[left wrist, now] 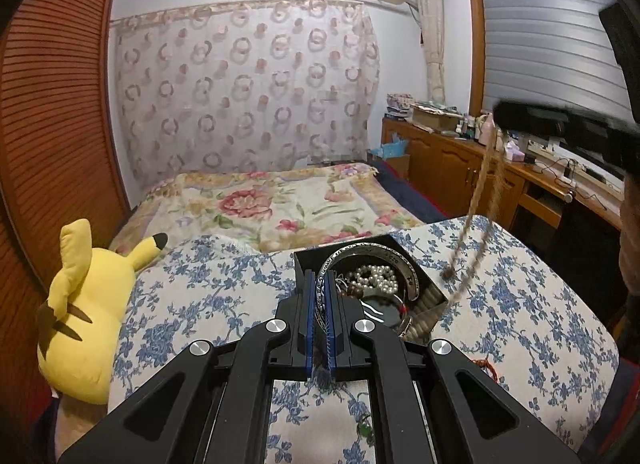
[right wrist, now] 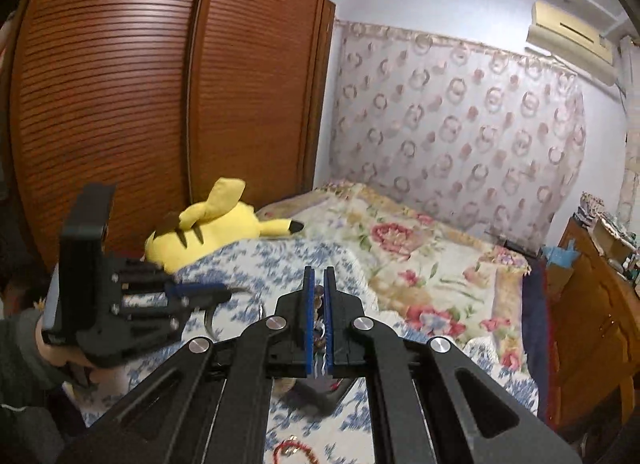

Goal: Organize jewelry
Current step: 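Lower the bangle into the box with the left tool while the right tool lowers the strand in, then open both tools inside the box and withdraw them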

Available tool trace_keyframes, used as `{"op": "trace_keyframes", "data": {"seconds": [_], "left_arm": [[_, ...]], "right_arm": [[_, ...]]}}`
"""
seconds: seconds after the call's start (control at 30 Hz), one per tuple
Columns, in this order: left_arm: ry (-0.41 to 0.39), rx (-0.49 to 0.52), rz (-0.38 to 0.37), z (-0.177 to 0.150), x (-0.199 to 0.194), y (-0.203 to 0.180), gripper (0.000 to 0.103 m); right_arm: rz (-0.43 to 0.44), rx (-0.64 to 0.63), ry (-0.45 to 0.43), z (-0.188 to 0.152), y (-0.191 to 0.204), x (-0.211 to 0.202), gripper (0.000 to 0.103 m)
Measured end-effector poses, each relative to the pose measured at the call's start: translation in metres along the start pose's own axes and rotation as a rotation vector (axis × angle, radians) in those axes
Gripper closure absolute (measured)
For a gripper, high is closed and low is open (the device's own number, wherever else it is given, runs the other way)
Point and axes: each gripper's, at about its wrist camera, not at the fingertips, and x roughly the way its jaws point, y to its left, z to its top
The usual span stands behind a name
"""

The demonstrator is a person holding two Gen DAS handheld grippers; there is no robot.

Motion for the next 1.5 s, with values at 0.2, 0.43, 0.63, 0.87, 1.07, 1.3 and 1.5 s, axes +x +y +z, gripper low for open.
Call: {"op": "trace_keyframes", "data": {"seconds": [0.2,0.43,0.63,0.87,1.07,1.3,1.5], "left_arm": [[0.007,0.001,0.002,0.003,0.005,-0.001,0.099],[0.014,0.007,0.0,0.003,0.013,-0.003,0.099],[0.026,0.01,0.003,0.003,0.02,-0.002,0.099],[0.047,0.006,0.004,0.002,0.03,-0.001,0.099],[0.064,0.013,0.005,0.002,0.038,-0.002,0.098],[0.079,0.016,-0.001,0.004,0.047,-0.005,0.098],[0.095,0.025,-0.002,0.005,0.059,-0.012,0.097]], "right_arm": [[-0.023,-0.011,-0.022,0.022,-0.011,0.009,0.098],[-0.05,-0.014,-0.044,0.038,-0.02,0.014,0.098],[-0.051,0.003,-0.027,0.035,-0.028,0.021,0.098],[-0.023,0.034,0.044,0.009,-0.029,0.045,0.098],[0.006,0.06,0.125,-0.018,-0.026,0.072,0.097],[0.004,0.08,0.158,-0.037,-0.028,0.078,0.091],[-0.009,0.094,0.162,-0.053,-0.033,0.065,0.083]]}}
